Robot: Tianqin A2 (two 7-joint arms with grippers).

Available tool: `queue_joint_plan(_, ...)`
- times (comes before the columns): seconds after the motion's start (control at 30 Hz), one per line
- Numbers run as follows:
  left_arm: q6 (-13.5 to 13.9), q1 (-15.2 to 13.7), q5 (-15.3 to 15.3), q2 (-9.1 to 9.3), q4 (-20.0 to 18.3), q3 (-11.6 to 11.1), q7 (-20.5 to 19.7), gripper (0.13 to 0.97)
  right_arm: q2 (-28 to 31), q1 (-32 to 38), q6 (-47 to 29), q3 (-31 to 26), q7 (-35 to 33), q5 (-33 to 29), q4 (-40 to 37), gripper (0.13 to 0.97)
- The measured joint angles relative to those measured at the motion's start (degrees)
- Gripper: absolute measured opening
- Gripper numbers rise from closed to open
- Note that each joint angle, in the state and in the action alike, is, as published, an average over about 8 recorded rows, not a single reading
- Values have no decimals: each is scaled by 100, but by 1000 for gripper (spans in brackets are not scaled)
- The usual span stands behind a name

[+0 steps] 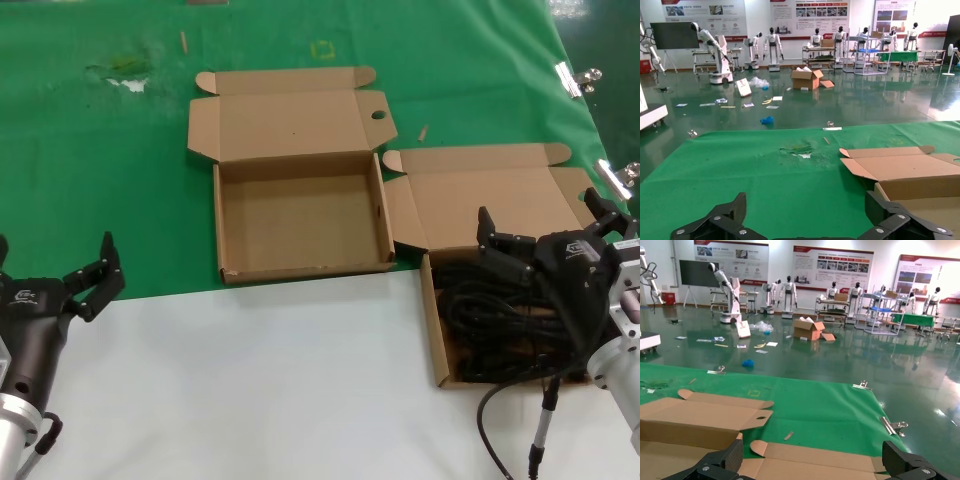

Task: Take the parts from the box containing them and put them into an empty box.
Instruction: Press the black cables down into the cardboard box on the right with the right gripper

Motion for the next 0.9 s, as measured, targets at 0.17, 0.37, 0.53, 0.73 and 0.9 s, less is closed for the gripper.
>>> queue_joint_plan(0.17,0,0,0,0,0,0,0,796,57,4,24,-62,5,9,-1,966)
queue_joint_plan(0.37,0,0,0,0,0,0,0,699,296,30,123,-329,15,42,0,966)
queue_joint_plan(0.53,0,0,0,0,0,0,0,646,547,68,208,-568,12,107,43,966)
queue_joint_plan(0.73,0,0,0,0,0,0,0,484,1098,165,323,-923,-16,280,155,966)
queue_joint_plan(0.9,0,0,0,0,0,0,0,394,1857,393,387,-1434,10,591,229,966)
